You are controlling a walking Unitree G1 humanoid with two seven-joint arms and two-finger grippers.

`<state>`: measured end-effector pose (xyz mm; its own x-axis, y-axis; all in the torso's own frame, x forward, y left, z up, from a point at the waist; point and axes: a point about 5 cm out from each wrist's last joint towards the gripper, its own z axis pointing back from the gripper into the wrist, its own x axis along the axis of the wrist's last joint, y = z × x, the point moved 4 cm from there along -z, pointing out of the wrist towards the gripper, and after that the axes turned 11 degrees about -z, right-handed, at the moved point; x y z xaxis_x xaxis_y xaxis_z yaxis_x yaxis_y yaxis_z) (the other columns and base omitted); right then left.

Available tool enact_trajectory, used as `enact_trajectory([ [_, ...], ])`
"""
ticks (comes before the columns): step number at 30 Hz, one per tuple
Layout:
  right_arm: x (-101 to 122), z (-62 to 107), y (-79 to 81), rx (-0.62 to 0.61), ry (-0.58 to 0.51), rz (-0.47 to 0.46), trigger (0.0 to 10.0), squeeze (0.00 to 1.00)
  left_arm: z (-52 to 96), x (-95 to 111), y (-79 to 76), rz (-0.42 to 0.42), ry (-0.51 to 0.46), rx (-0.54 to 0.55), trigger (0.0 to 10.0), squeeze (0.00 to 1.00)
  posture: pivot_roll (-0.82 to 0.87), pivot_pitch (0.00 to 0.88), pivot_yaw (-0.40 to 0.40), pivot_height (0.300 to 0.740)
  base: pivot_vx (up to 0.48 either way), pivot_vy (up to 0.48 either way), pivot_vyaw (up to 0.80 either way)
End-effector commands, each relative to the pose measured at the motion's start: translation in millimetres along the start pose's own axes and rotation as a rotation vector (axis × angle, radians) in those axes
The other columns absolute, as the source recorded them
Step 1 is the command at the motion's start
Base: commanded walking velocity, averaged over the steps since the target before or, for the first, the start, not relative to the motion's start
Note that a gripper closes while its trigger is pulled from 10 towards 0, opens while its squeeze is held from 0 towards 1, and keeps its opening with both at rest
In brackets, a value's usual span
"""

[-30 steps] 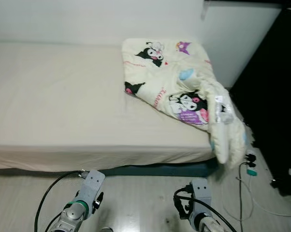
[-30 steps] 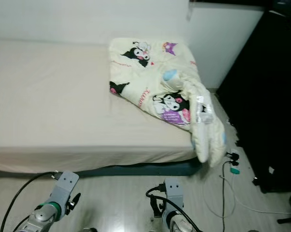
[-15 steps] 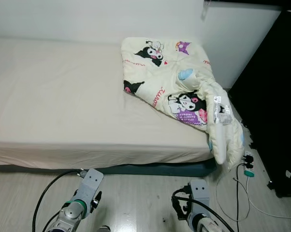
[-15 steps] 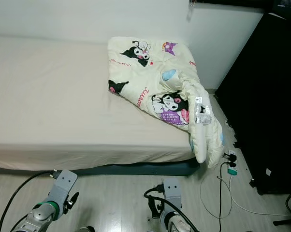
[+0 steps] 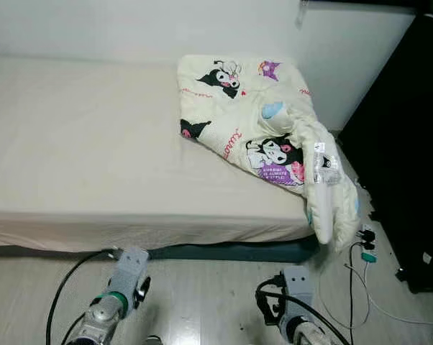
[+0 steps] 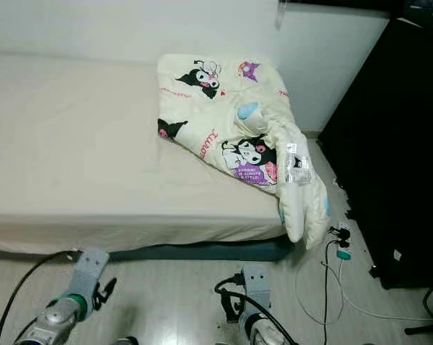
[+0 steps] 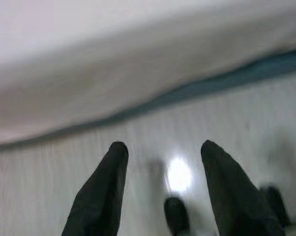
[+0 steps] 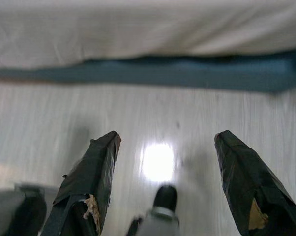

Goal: Clean up the room

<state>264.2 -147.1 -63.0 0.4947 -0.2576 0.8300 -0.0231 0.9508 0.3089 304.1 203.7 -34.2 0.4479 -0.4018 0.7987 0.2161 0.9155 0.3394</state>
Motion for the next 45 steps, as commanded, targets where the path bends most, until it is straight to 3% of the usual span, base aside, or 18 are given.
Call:
enact_trajectory([
  [1,19,-2.3,0.2,0.015,-0.095,-0.02,10.0,0.0,-2.2,24,4.7,0.062,-0.105,0.007,10.0,0.0,0.05,0.061,0.005,0.74,0.0,0.0,0.0],
  [2,19,-2.3,0.2,0.015,-0.095,-0.02,10.0,0.0,-2.2,24,4.7,0.062,-0.105,0.007,10.0,0.0,0.05,0.061,0.005,0.74,0.0,0.0,0.0],
  [3,52,-6.4,6.9,0.049,-0.233,-0.017,10.0,0.0,-1.2,63,6.3,0.072,-0.255,0.001,10.0,0.0,0.05,0.065,0.005,0.74,0.0,0.0,0.0],
  [4,52,-6.4,6.9,0.049,-0.233,-0.017,10.0,0.0,-1.2,63,6.3,0.072,-0.255,0.001,10.0,0.0,0.05,0.065,0.005,0.74,0.0,0.0,0.0],
  [6,76,-7.0,13.8,0.077,-0.333,-0.01,10.0,0.0,3.6,90,2.6,0.081,-0.354,-0.019,10.0,0.0,0.05,0.066,0.006,0.74,0.0,0.0,0.0],
  [7,76,-7.0,13.8,0.077,-0.333,-0.01,10.0,0.0,3.6,90,2.6,0.081,-0.354,-0.019,10.0,0.0,0.05,0.066,0.006,0.74,0.0,0.0,0.0],
  [9,101,-5.3,20.1,0.096,-0.433,-0.017,10.0,0.0,10.8,117,-5.2,0.096,-0.445,-0.041,10.0,0.0,0.05,0.068,0.007,0.74,0.0,0.0,0.0],
  [13,108,-4.4,21.6,0.101,-0.459,-0.019,10.0,0.0,13.4,125,-8.2,0.1,-0.472,-0.051,10.0,0.0,0.05,0.068,0.007,0.74,0.0,0.0,0.0],
  [15,114,-3.2,21.8,0.099,-0.484,-0.035,10.0,0.0,18.9,142,-21.1,0.096,-0.53,-0.087,10.0,0.0,0.04,0.068,0.003,0.74,0.0,0.0,0.0],
  [18,114,-2.4,20.9,0.096,-0.487,-0.046,10.0,0.0,23.7,151,-31.0,0.09,-0.557,-0.115,10.0,0.0,0.04,0.068,0.002,0.74,0.0,0.0,0.0],
  [27,110,-0.3,19.7,0.096,-0.468,-0.056,10.0,0.0,25.8,137,-35.3,0.073,-0.489,-0.112,10.0,0.0,0.05,0.067,-0.002,0.74,0.0,0.0,0.0],
  [45,107,-0.3,21.9,0.105,-0.443,-0.065,10.0,0.0,26.0,130,-24.6,0.072,-0.439,-0.065,10.0,0.0,0.05,0.058,-0.002,0.74,0.0,-0.379,0.0],
])
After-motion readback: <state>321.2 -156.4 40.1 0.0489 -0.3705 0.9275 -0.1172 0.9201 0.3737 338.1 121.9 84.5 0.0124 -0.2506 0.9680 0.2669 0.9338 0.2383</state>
